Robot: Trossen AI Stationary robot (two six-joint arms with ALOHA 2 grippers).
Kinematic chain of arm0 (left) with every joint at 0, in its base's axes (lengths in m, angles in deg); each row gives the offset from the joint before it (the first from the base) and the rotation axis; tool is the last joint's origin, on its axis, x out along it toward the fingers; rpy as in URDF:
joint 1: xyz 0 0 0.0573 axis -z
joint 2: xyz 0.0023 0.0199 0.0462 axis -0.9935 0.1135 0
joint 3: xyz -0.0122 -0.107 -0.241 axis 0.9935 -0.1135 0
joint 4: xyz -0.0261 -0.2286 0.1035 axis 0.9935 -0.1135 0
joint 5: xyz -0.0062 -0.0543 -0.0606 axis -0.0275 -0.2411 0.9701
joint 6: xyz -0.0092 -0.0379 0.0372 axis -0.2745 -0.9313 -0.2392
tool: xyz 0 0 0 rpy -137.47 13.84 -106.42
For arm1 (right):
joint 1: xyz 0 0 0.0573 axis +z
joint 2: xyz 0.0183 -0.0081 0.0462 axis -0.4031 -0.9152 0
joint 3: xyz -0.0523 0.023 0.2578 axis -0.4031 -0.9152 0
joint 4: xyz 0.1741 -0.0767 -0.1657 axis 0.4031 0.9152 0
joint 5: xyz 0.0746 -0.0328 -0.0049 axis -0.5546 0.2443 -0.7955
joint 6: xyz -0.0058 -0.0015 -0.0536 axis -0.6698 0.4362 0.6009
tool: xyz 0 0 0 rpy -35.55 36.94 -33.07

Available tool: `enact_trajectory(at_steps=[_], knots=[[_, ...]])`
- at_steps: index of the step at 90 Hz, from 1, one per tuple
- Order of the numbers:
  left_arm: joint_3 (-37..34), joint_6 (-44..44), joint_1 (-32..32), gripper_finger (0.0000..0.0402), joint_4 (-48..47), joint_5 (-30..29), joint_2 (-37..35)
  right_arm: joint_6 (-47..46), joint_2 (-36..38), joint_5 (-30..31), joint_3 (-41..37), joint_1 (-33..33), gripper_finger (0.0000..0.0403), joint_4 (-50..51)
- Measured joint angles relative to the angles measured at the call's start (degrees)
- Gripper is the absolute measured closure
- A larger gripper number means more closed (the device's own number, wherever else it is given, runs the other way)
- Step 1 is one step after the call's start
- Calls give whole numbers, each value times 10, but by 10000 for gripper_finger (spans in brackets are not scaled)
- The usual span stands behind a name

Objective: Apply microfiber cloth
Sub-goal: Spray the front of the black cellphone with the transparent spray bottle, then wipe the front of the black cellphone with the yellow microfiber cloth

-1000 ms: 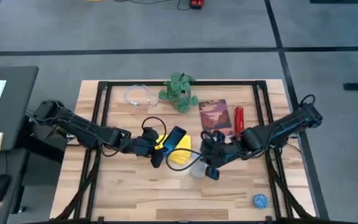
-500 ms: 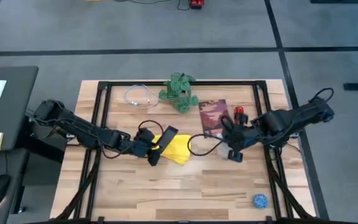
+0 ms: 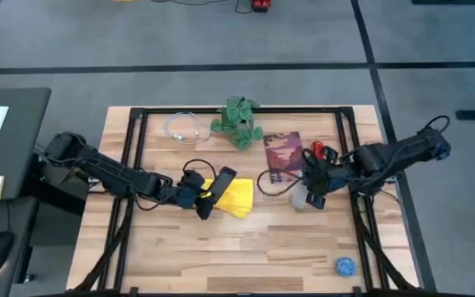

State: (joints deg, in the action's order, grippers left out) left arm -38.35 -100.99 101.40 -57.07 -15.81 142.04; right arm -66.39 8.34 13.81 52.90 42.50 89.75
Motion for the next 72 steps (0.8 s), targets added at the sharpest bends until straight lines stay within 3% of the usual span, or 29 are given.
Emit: enact_trajectory(at_steps=[11,19,46,57,72], knots=[[0,-8,0,395,5,0,0,5,20,-1,20,-15,144,14],[1,-6,0,395,9,-3,0,19,26,0,61,-23,130,31],[1,105,-27,395,-41,-7,0,185,-30,14,244,-41,152,23],[1,150,-56,395,-85,23,10,216,-72,15,310,-51,163,3],[5,226,-89,395,-70,124,74,251,-131,14,376,-54,173,-22]])
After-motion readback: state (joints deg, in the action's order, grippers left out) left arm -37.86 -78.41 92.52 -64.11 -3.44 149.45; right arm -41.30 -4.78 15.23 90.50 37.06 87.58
